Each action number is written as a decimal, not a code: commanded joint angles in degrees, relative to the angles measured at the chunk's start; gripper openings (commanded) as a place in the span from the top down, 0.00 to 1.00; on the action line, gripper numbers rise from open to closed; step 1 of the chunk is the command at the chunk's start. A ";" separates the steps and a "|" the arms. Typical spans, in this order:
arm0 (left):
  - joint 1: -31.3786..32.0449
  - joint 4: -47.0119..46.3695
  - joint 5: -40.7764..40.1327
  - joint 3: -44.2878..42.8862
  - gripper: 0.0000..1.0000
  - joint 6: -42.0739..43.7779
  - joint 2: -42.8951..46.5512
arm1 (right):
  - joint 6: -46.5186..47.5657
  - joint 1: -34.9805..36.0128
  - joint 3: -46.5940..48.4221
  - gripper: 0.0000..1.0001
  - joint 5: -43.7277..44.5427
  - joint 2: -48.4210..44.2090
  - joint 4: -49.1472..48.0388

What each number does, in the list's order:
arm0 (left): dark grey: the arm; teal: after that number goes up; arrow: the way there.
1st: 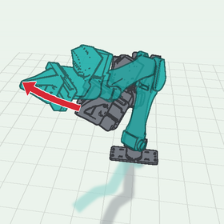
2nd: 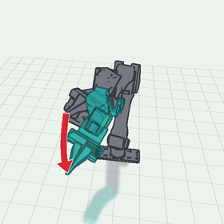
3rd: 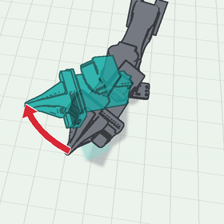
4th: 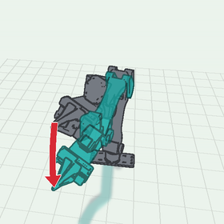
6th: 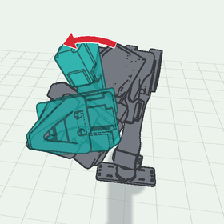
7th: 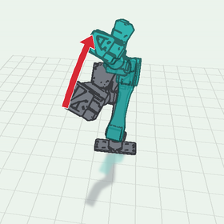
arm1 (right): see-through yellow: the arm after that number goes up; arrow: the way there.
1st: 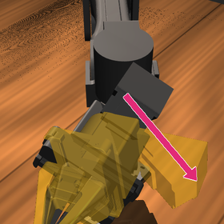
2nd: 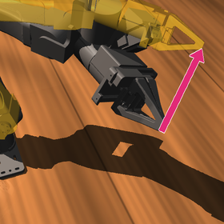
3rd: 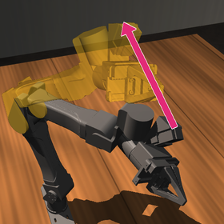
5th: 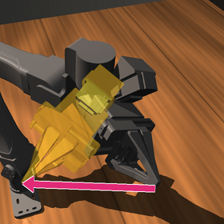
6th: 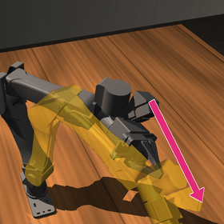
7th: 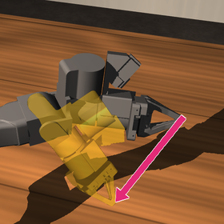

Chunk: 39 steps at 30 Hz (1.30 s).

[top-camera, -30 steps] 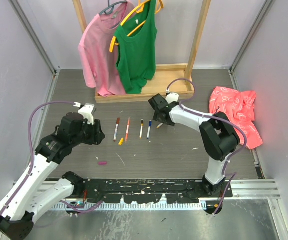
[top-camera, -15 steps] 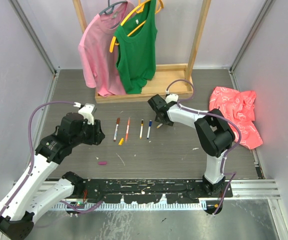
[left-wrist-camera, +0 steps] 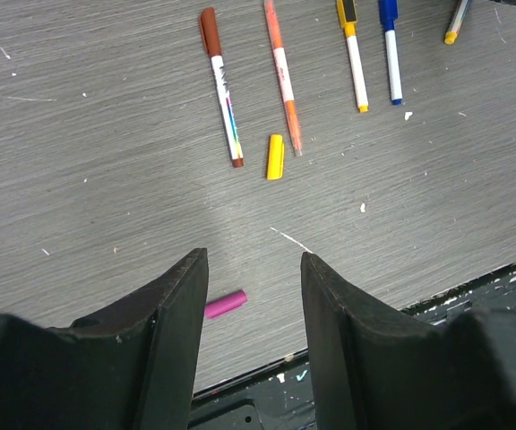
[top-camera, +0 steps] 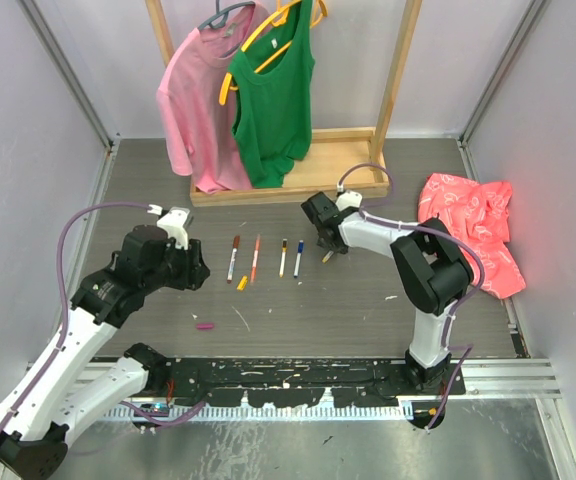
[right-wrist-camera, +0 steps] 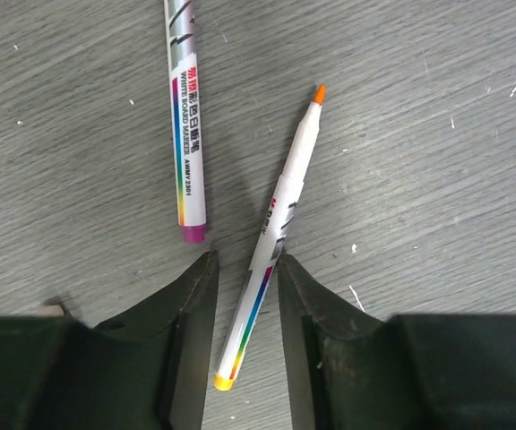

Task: Insert the pens into the pen caps
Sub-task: Pick up the pen from the center of the board.

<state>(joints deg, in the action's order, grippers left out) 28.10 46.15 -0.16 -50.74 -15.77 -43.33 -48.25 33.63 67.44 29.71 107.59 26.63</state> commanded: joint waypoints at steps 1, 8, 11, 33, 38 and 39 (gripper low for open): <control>-0.14 -1.72 0.54 -0.05 0.53 0.30 -0.17 | -0.15 -0.44 -3.06 0.65 0.99 -3.40 0.81; -0.13 -1.81 0.69 0.05 0.54 0.30 -0.09 | -0.18 -2.16 -8.42 0.80 0.38 -8.17 -0.29; -0.08 -1.85 0.71 0.03 0.54 0.28 -0.15 | 0.11 -3.52 -11.72 0.87 -0.78 -11.18 -1.61; -0.15 -11.42 8.24 4.94 0.47 -11.72 8.22 | 14.86 -6.51 -34.17 1.00 -37.26 -51.02 -27.51; -0.15 -17.40 13.07 7.33 0.46 -17.16 8.50 | 8.90 0.50 -37.45 1.00 -34.50 -55.12 -35.81; -0.15 -18.48 14.17 7.40 0.46 -17.70 8.26 | 8.32 3.33 -37.47 1.00 -31.31 -55.65 -36.58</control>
<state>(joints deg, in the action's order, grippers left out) 28.10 36.88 8.38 -43.94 -28.16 -34.76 -35.70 29.93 30.74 -3.53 55.31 0.67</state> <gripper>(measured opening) 0.541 0.164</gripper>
